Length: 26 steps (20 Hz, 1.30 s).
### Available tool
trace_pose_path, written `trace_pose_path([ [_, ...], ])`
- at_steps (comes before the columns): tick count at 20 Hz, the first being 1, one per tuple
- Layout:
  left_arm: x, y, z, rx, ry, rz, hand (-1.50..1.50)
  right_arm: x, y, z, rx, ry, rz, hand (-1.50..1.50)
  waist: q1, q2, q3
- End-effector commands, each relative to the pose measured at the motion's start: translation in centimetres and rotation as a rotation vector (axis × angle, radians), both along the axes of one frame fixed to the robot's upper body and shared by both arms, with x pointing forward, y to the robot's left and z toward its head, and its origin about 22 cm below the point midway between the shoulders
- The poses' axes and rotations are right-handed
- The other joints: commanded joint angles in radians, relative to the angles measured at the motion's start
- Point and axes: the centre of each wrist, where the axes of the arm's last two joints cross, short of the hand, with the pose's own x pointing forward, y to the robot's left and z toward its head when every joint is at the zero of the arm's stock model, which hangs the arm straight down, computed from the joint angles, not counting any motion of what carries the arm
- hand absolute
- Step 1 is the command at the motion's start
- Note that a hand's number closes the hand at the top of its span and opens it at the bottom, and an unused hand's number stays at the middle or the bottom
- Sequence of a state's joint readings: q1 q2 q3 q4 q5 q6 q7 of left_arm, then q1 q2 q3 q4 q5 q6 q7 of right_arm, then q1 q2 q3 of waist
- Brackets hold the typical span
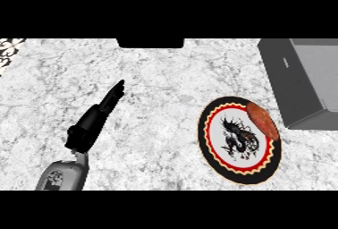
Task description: Pick the squash from the plate and place it in the cardboard box
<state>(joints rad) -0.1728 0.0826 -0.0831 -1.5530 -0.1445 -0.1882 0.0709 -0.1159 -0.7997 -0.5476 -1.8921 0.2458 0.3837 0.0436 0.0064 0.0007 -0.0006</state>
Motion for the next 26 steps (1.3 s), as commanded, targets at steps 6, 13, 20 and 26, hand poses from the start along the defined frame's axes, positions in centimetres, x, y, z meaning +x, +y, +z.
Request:
trace_pose_path([
  [6,0.9,-0.2,1.2,-0.001,0.025,-0.017,0.00,6.6,0.7,1.4,0.063,0.018,-0.023,1.50,0.006,0.001,0.000],
  [13,-0.3,-0.6,-1.5,-0.002,0.005,0.003,0.00,11.1,1.3,-1.1,0.030,0.000,-0.092,1.50,0.007,0.002,0.000],
  [20,1.7,-1.4,0.3,-0.008,-0.016,-0.015,0.00,15.9,-0.5,-5.1,-0.060,0.054,-0.115,1.50,0.026,0.010,0.001],
  [26,2.1,-1.4,1.4,0.004,-0.007,-0.016,0.00,18.1,-0.1,-8.2,-0.080,0.113,-0.130,1.50,0.016,0.006,0.001],
])
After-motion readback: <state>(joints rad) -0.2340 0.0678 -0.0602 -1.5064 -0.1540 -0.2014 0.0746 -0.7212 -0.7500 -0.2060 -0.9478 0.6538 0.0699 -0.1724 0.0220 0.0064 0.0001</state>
